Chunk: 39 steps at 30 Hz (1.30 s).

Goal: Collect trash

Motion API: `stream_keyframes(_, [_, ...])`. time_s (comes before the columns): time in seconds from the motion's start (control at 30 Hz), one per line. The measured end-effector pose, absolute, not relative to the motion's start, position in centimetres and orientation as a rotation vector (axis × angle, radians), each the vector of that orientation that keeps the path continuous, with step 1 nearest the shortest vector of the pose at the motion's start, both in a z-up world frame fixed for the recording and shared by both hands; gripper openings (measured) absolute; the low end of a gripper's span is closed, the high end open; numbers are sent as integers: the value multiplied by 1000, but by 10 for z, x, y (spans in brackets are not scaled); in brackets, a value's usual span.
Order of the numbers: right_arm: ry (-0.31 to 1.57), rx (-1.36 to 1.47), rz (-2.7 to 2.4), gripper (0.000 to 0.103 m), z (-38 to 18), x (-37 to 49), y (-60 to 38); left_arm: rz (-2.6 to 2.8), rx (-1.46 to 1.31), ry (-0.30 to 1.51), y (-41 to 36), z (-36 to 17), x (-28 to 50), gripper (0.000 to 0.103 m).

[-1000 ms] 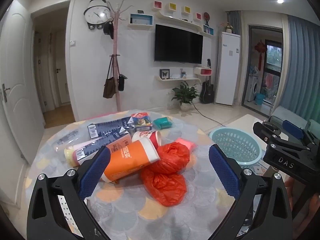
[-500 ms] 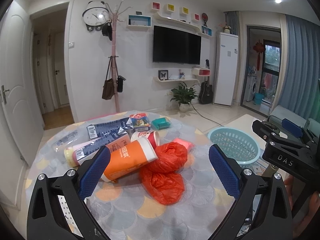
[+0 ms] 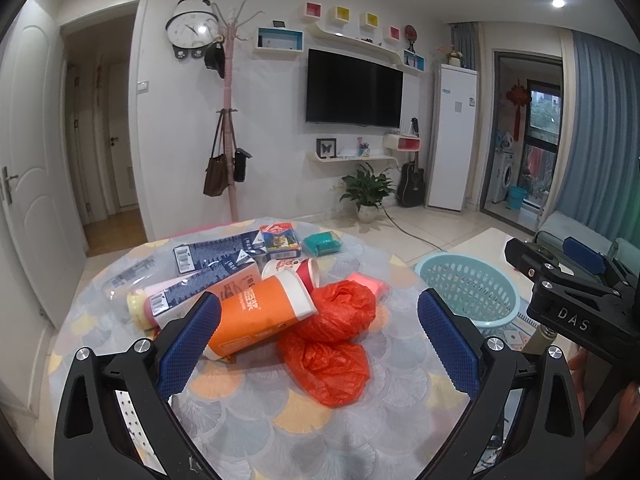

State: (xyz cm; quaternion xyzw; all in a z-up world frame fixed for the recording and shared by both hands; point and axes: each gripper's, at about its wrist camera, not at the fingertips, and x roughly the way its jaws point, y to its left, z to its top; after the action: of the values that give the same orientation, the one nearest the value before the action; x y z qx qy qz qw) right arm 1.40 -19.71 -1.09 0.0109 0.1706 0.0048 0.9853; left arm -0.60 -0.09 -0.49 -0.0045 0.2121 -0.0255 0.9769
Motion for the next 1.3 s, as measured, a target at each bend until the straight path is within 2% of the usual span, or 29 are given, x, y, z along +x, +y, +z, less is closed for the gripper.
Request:
stream_keyframes(0.63, [332,-25,-4,96,-11,11,-184,-27,-29,410,8,-8,-14,95])
stream_keyframes(0.93, [364,-34,51,96,-19,17,-171,172,-144,372,81,-15,-52,95])
stream_keyframes(1.17, [445,-60,146,96,-32,37,-142,289,-200,435,142,-29,-73,95])
stream_keyframes(1.23, [471,-80,189,92,-38,47,-131,297,-212,483,155,-37,-72,95])
stream_keyframes(1.3, [499,-95,229,75,-43,55,-121,309,-209,539,164,-47,-68,95])
